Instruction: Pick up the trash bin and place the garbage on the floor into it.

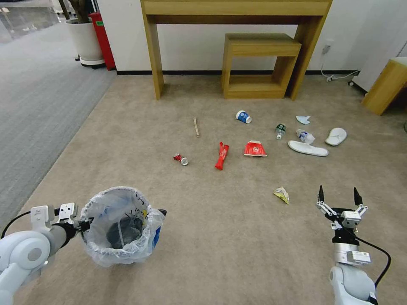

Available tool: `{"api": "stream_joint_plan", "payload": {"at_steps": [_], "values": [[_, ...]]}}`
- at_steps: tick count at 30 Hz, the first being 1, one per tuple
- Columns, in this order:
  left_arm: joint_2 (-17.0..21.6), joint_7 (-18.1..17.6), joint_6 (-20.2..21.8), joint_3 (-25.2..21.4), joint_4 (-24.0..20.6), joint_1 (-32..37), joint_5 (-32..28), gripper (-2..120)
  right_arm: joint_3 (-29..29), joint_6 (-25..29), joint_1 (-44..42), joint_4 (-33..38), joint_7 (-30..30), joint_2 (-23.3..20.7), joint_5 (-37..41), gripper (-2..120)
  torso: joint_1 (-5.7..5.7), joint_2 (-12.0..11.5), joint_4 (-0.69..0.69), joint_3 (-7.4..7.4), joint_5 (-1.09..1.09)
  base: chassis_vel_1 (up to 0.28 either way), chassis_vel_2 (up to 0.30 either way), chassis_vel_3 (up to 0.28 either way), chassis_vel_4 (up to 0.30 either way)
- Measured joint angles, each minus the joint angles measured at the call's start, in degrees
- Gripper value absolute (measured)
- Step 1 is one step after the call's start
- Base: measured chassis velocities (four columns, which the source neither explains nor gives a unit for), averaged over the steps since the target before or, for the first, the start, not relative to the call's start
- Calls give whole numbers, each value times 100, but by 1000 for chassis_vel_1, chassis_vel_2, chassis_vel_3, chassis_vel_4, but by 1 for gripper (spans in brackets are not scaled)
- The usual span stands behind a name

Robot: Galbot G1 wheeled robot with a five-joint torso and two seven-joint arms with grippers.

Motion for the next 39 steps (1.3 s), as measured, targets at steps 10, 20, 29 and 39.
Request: {"api": "stream_joint_plan", "payload": {"at_steps": [10,20,29,39], "values": [[3,3,0,-1,7,-18,1,0,-3,0,14,-6,-2,-2,-2,100,0,0,0,0,0,-90,91,89,-88],[-10,4,0,-12,12,-9,9,0,-3,2,13,-7,-5,-5,-2,100,0,0,0,0,0,-86,90,82,-82],[-8,6,0,-28,-17,9,10,0,0,3,0,10,-6,-11,0,100,0,0,0,0,0,-93,82,90,-91],[-23,13,0,-44,-33,36,29,0,2,5,-12,23,-9,-17,2,100,0,0,0,0,0,-98,85,86,-87]]}}
